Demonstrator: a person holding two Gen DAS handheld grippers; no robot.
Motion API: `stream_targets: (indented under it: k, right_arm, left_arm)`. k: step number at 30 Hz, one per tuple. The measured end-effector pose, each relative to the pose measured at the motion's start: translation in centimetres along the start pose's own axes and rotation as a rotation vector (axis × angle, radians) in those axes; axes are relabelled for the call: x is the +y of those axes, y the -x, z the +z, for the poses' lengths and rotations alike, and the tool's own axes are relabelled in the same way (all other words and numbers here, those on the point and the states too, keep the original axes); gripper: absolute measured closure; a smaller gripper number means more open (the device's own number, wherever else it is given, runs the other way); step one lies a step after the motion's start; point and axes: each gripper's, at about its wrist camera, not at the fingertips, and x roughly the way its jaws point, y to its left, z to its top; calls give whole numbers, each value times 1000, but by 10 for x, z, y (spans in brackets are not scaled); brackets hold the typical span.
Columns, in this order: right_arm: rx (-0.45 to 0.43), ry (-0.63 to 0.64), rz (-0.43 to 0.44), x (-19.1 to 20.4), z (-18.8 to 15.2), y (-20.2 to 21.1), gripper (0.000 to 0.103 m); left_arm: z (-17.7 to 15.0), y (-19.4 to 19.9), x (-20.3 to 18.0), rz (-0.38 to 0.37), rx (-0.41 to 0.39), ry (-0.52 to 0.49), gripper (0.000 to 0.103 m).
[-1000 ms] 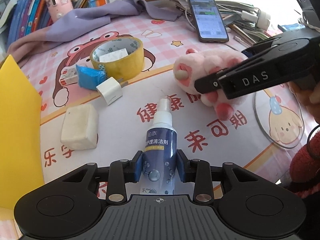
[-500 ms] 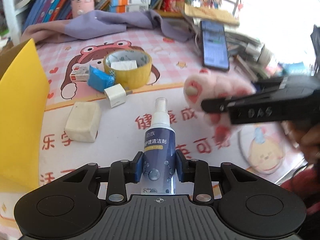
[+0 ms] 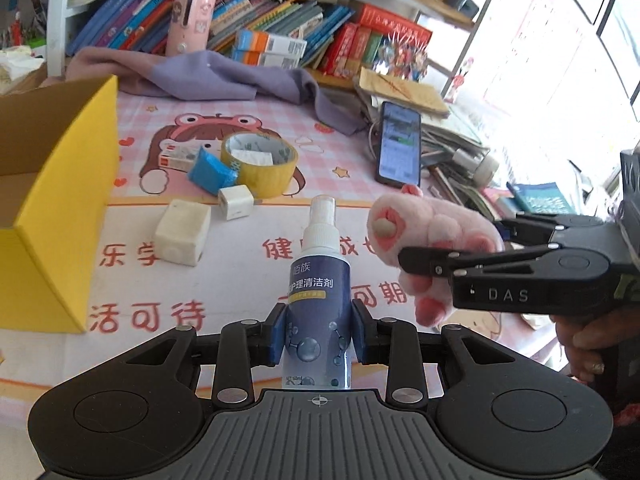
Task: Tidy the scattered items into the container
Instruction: 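Lift and carry the spray bottle and plush pig toward the yellow box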
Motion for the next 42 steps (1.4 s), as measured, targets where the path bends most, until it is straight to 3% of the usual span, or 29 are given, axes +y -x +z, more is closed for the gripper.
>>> stream_targets:
  k: [23,42]
  right_arm:
    - [-19,-84,-5,140,-62,71,42]
    - [-39,45,100,225,-51,72,42]
  left_arm:
    - [-82,126,63,2,-28,-1,72]
    - [-114,187,115,131,-98,91,72]
